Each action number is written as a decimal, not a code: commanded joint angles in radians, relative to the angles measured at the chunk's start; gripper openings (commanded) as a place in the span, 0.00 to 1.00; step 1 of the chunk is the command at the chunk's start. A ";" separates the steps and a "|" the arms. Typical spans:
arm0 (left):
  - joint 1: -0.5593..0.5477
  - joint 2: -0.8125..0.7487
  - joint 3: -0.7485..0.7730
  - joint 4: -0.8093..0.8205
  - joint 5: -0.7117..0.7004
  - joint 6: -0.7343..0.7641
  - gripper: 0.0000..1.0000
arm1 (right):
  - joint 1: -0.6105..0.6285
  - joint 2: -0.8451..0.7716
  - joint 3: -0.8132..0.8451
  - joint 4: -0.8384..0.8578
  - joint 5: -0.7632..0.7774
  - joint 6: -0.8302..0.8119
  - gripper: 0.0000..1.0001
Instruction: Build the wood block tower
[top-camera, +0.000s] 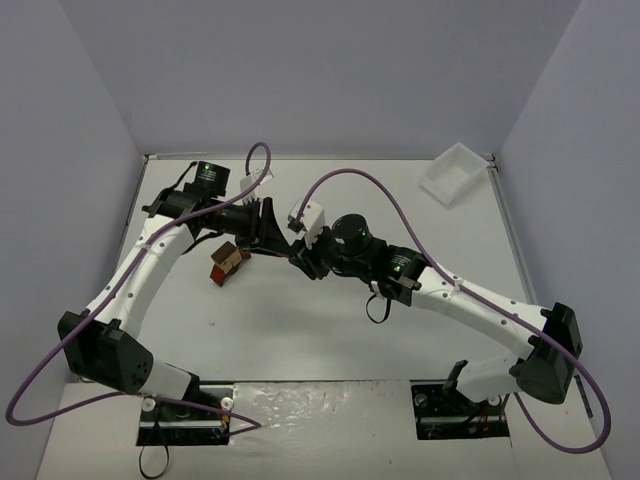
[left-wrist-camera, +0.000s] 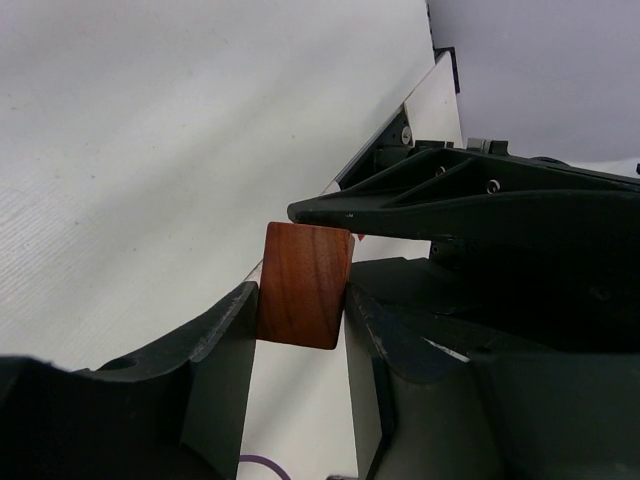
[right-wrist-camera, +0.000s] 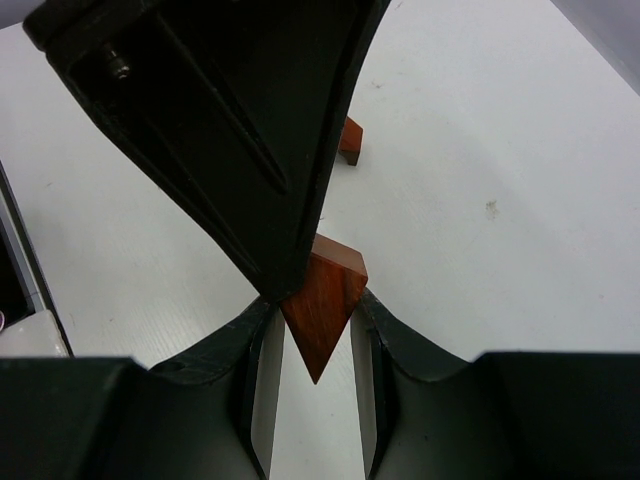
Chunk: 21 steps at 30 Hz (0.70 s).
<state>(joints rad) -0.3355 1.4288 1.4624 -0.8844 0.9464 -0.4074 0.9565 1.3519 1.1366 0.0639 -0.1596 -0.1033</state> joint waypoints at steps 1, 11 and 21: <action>-0.025 -0.020 0.018 0.033 0.097 0.051 0.01 | 0.007 -0.046 0.020 0.137 -0.030 0.016 0.14; -0.025 -0.094 -0.060 0.152 -0.056 0.106 0.00 | 0.002 -0.063 -0.031 0.125 0.041 0.087 0.81; -0.177 -0.261 -0.578 0.878 -0.530 -0.030 0.00 | -0.007 -0.295 -0.233 -0.047 0.355 0.322 0.94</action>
<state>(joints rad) -0.4220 1.2126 1.0150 -0.4277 0.6582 -0.3830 0.9562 1.1884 0.9289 0.0615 -0.0128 0.0897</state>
